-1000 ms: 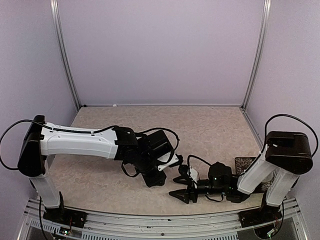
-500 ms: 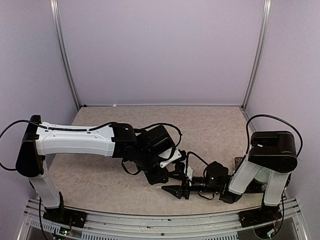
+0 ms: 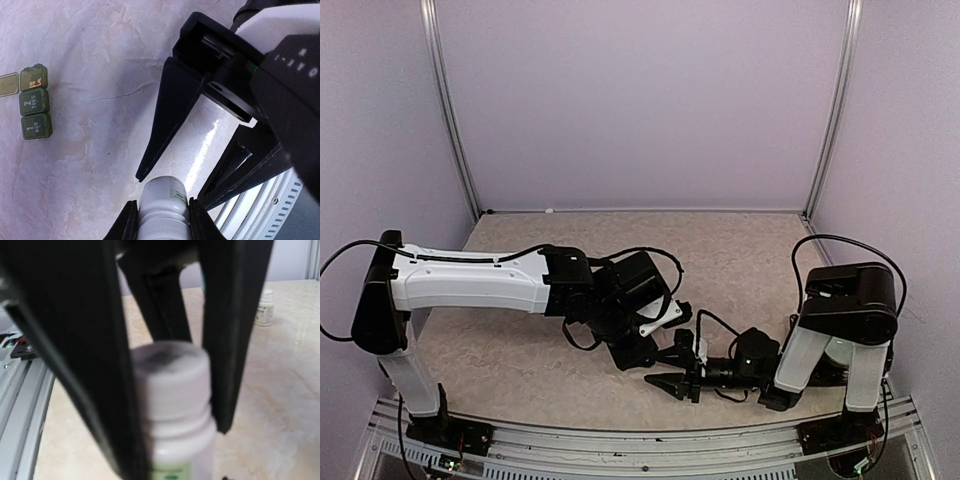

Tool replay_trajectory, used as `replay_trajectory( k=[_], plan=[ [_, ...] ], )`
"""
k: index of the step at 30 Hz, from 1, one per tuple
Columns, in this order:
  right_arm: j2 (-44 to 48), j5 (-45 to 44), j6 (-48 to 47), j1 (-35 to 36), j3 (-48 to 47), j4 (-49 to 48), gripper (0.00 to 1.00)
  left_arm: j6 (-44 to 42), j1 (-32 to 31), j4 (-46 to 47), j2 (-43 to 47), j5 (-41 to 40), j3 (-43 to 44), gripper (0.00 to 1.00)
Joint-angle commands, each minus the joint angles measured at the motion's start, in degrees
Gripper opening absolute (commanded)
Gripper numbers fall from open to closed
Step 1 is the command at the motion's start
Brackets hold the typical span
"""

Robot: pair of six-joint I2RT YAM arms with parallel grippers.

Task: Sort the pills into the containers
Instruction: Pass from the left arm to the right

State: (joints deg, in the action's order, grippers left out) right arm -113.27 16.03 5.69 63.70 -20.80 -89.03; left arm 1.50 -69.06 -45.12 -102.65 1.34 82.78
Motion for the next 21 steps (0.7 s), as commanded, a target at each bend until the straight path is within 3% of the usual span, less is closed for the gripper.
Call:
replay_trajectory(
  k=[1,8,9,12,21],
  plan=[
    [-1.3,1.4,0.7,0.6,-0.3,-14.9,0.48,0.8,-0.2,0.1,0.9,0.4,1.0,0.23],
    [-1.2,1.3,1.4,0.6,-1.2,-15.6,0.51,1.3,-0.3,0.8,1.2,0.5,0.7,0.23],
    [0.4,0.4,2.4,0.6,-0.7,-15.6,0.58,1.3,-0.3,0.9,1.4,0.2,0.8,0.23],
    [3.1,-1.9,4.1,0.6,1.1,-15.2,0.66,1.3,-0.3,1.0,1.4,-0.6,0.7,0.23],
    [10.1,2.7,8.4,0.2,0.7,-2.5,0.69,1.4,0.2,2.8,1.9,-1.2,0.6,0.23]
  ],
)
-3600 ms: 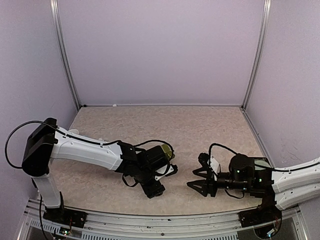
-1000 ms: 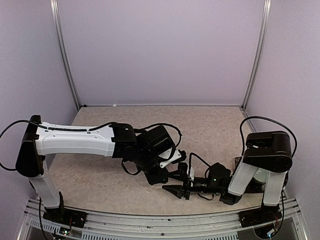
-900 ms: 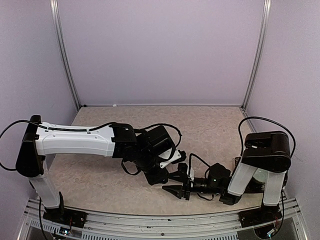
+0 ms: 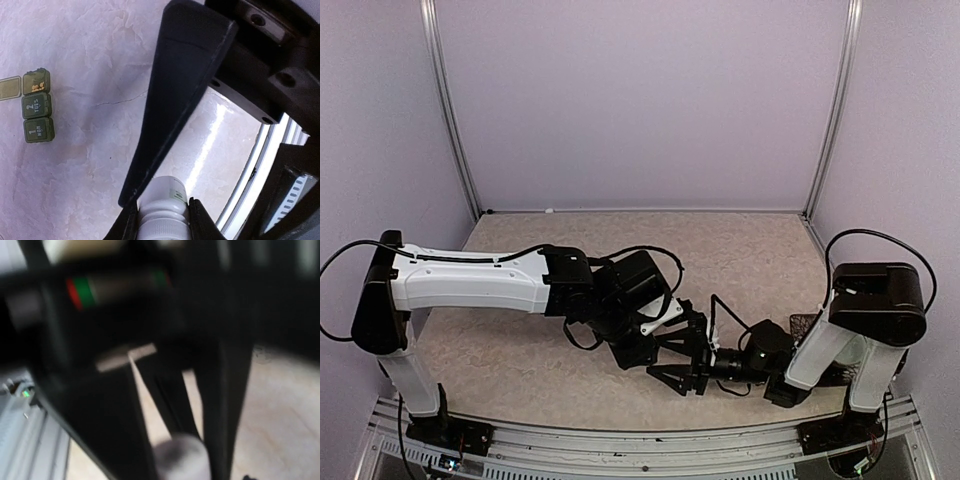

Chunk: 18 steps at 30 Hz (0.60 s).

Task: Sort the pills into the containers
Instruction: Pass from the left arm to the right

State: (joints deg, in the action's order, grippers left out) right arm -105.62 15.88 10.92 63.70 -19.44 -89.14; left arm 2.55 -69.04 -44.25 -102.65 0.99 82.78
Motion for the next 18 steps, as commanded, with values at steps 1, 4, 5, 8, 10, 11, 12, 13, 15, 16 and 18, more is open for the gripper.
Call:
replay_trajectory(
  k=[1,4,5,8,10,11,12,13,15,16,18],
  plan=[
    [2.7,3.7,3.7,0.2,-0.9,-1.4,0.69,0.4,0.4,2.2,2.0,-0.9,0.6,0.23],
    [2.6,5.4,5.6,0.1,-0.5,-2.1,0.69,0.2,0.9,2.6,2.2,-0.8,0.9,0.23],
    [2.4,5.9,6.2,0.1,-0.1,-2.8,0.7,0.1,1.1,2.6,2.2,-0.6,1.2,0.23],
    [2.2,6.0,6.9,-0.2,0.9,-3.8,0.7,-0.3,1.6,2.0,2.1,-0.4,2.2,0.23],
    [2.2,4.4,6.0,-0.3,1.5,-3.6,0.7,-0.6,2.1,1.6,1.9,0.1,3.0,0.23],
    [2.2,3.3,5.2,-0.3,1.7,-3.6,0.7,-0.7,2.3,1.2,1.8,0.3,3.4,0.23],
    [2.2,2.1,4.4,-0.2,1.9,-3.3,0.7,-0.8,2.4,0.7,1.6,0.5,3.9,0.23],
    [2.2,1.2,3.3,-0.2,1.8,-2.9,0.7,-0.9,2.5,0.3,1.4,0.4,4.3,0.23],
    [2.3,-1.1,1.6,-0.2,1.2,-1.1,0.7,-1.1,2.5,-0.4,1.0,0.5,5.1,0.23],
    [2.2,-2.1,0.8,-0.2,0.8,-0.5,0.7,-1.1,2.5,-0.7,0.8,0.4,5.4,0.23],
    [2.1,-4.7,-0.3,-0.2,0.0,0.5,0.7,-1.2,2.5,-0.9,0.7,0.5,5.6,0.23]
  ],
)
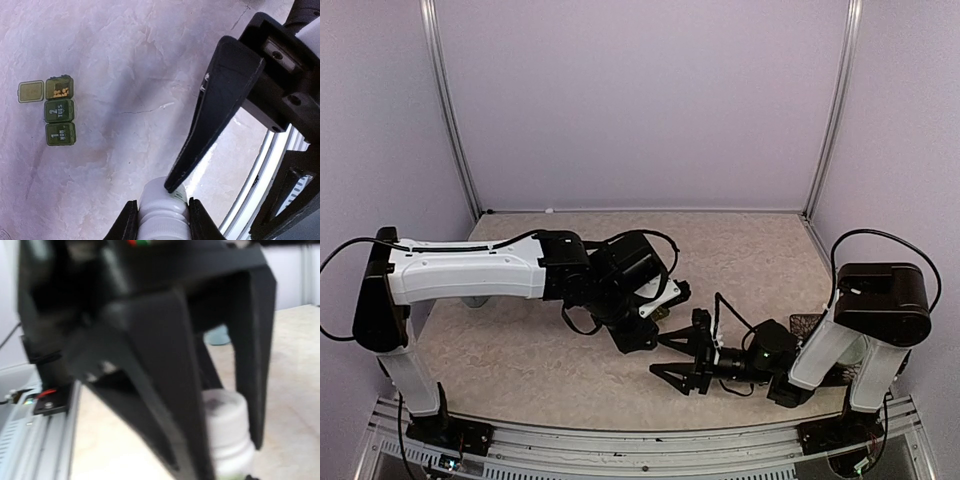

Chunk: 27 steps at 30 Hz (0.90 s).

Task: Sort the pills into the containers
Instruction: Pass from the left arm to the right

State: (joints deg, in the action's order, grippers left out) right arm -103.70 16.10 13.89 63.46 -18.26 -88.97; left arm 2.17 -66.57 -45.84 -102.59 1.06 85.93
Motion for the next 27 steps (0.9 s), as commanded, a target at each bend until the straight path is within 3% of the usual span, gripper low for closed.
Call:
replay_trajectory(
  k=[1,8,27],
  plan=[
    [0.3,-6.0,-3.9,0.0,-1.8,1.6,0.7,-0.7,0.0,0.8,0.6,0.6,2.5,0.23],
    [0.4,-12.1,-7.6,0.7,-4.2,5.0,0.68,-0.7,0.1,0.5,0.5,0.8,2.9,0.22],
    [-1.5,-17.2,-9.1,1.1,-2.7,1.9,0.65,-0.9,0.3,-0.3,-0.3,0.9,4.3,0.22]
  ],
)
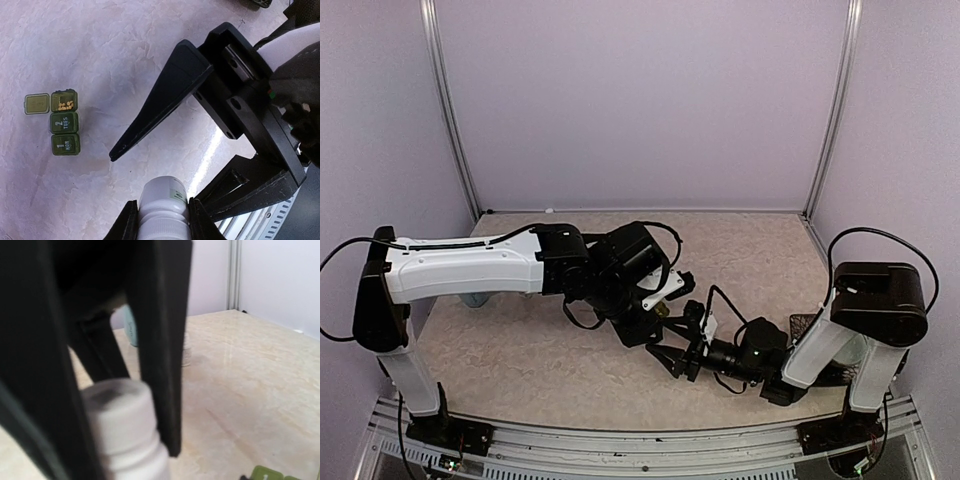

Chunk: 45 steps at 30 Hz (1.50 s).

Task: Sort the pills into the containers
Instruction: Pass from the left arm to the right

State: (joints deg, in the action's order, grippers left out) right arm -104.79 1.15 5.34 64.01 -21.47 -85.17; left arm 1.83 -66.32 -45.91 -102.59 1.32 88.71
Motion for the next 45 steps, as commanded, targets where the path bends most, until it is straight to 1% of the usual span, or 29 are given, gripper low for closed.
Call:
replay_trajectory(
  k=[1,4,7,13,15,23,27,31,33,34,35,38,45],
  plan=[
    [-0.3,-2.5,-0.8,0.6,0.4,-1.9,0.64,-0.5,0.1,-0.3,-0.3,0.5,1.4,0.22],
    [-0.1,-2.8,-1.1,0.8,0.1,-1.4,0.59,-0.3,0.1,-0.4,-0.2,0.6,1.3,0.22],
    [0.0,-2.9,-1.4,1.0,0.1,-1.3,0.51,-0.2,0.1,-0.2,-0.1,0.5,1.3,0.22],
    [-0.1,-2.7,-1.9,1.7,0.0,-1.8,0.49,-0.1,-0.1,-0.3,-0.3,0.5,1.3,0.22],
    [-0.1,-2.5,-2.0,1.9,-0.3,-1.8,0.47,-0.1,-0.2,-0.3,-0.5,0.6,1.4,0.22],
    [0.2,-2.4,-1.4,2.1,-0.8,-1.4,0.29,0.2,-0.3,-0.1,-0.4,0.3,1.1,0.24],
    [0.4,-2.6,-1.2,2.1,-0.3,-2.4,0.26,0.3,-0.2,0.0,-0.3,0.2,1.0,0.25],
    [0.8,-2.5,-1.0,2.1,-0.1,-2.5,0.21,0.3,-0.2,-0.1,-0.4,0.1,0.9,0.28],
    [0.9,-2.5,-0.8,2.1,0.0,-2.7,0.21,0.4,-0.3,0.0,-0.3,0.1,0.9,0.29],
    [0.9,-2.7,-0.7,2.1,0.1,-2.8,0.21,0.4,-0.3,0.0,-0.3,0.0,0.9,0.32],
    [0.9,-2.8,-0.6,2.1,0.3,-3.1,0.21,0.4,-0.3,-0.1,-0.2,-0.1,0.9,0.38],
    [0.8,-2.9,-0.3,2.1,0.7,-3.4,0.21,0.5,-0.3,0.0,0.3,-0.4,0.9,0.45],
    [1.3,-3.1,0.1,2.1,1.9,-3.8,0.21,1.2,-0.4,0.7,2.5,-0.9,0.0,0.75]
  ],
)
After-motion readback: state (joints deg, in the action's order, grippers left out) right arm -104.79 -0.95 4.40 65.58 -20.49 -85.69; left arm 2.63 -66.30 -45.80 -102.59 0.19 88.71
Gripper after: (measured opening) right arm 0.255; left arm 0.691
